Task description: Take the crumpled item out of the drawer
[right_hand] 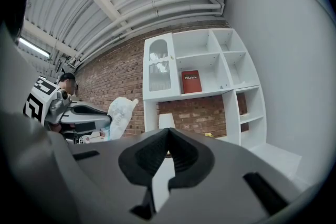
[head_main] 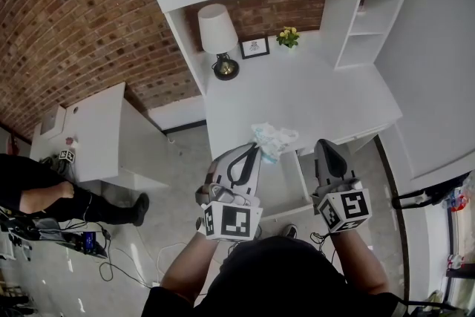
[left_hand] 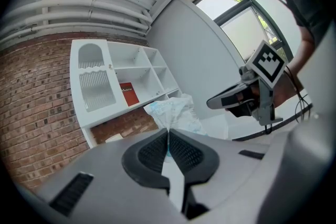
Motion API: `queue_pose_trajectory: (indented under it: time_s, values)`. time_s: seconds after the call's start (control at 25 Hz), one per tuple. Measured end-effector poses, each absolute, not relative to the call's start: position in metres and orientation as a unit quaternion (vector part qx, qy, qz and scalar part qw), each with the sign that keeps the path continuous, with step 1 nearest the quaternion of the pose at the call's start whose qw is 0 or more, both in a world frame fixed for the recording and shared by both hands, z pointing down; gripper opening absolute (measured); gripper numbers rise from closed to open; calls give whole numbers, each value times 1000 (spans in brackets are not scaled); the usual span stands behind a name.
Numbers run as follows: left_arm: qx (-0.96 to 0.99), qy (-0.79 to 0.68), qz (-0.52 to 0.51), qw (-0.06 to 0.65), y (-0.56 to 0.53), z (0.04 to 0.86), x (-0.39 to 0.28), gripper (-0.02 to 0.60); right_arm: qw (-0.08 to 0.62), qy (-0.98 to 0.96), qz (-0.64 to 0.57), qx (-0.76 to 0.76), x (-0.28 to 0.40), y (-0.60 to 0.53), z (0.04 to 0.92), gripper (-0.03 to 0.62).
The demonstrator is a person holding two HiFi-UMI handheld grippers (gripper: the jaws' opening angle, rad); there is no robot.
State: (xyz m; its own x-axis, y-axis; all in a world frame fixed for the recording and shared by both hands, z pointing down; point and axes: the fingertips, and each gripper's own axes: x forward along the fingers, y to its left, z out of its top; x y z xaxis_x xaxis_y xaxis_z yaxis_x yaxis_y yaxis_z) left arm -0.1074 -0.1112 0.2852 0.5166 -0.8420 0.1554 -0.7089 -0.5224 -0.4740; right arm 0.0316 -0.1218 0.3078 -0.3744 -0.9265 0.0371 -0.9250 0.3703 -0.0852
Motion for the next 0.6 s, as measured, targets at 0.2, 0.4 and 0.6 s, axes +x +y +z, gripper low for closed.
queue_pose_trajectory:
  time_s: [0.2, 0.4, 0.6]
  values:
    - [-852, 455, -187, 177, -113, 288, -108, 15, 7, 827, -47, -560, 32, -123, 311, 0]
    - [-852, 457, -188, 174, -113, 290, -108, 15, 5, 828, -51, -558, 33, -124, 313, 0]
    - [-852, 457, -189, 173, -114, 291, -109, 15, 2, 828, -51, -558, 32, -125, 314, 0]
